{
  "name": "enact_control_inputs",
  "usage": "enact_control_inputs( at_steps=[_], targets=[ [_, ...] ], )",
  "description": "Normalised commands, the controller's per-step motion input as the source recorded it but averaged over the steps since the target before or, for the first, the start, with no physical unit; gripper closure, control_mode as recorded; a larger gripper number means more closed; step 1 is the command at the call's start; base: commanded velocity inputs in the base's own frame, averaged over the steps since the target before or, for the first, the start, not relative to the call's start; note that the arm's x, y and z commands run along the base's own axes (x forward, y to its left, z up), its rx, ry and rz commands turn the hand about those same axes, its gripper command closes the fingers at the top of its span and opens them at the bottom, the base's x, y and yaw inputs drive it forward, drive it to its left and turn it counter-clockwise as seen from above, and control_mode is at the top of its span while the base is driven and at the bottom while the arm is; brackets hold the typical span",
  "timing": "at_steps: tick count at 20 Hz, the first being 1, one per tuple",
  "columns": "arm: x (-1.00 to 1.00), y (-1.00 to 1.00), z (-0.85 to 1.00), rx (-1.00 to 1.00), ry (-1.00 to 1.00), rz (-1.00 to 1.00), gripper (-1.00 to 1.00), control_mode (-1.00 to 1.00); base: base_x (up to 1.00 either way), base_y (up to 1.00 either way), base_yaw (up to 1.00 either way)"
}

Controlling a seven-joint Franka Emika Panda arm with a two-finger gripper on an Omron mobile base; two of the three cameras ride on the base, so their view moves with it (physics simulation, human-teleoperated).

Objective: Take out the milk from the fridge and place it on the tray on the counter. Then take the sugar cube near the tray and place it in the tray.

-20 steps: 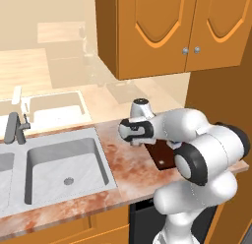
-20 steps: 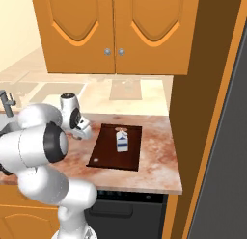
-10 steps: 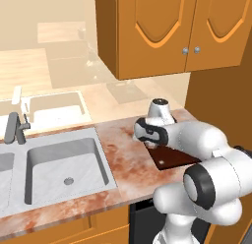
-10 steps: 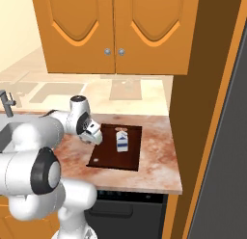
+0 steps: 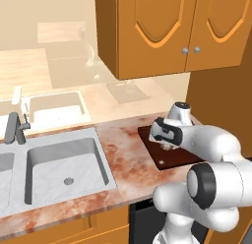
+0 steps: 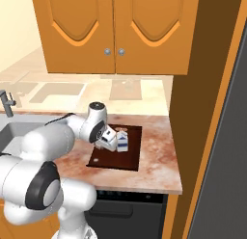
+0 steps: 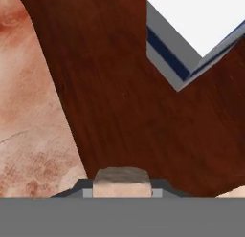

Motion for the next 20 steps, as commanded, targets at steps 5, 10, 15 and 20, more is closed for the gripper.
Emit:
enact_control_inputs(
  at_steps=[5,10,15,20],
  targets=[
    [0.29,-0.24,-0.09,0.00,-0.01,0.00,1.00,-1.00,0.00,0.00,0.00],
    [0.22,-0.04,-0.26,0.00,0.00,0.00,1.00,-1.00,0.00,0.00,0.00],
    [0.11,0.00,-0.41,0.00,0.00,-0.01,1.00,-1.00,0.00,0.00,0.00],
    [-0.01,0.00,-0.35,0.00,0.00,-0.10,1.00,-1.00,0.00,0.00,0.00]
  ],
)
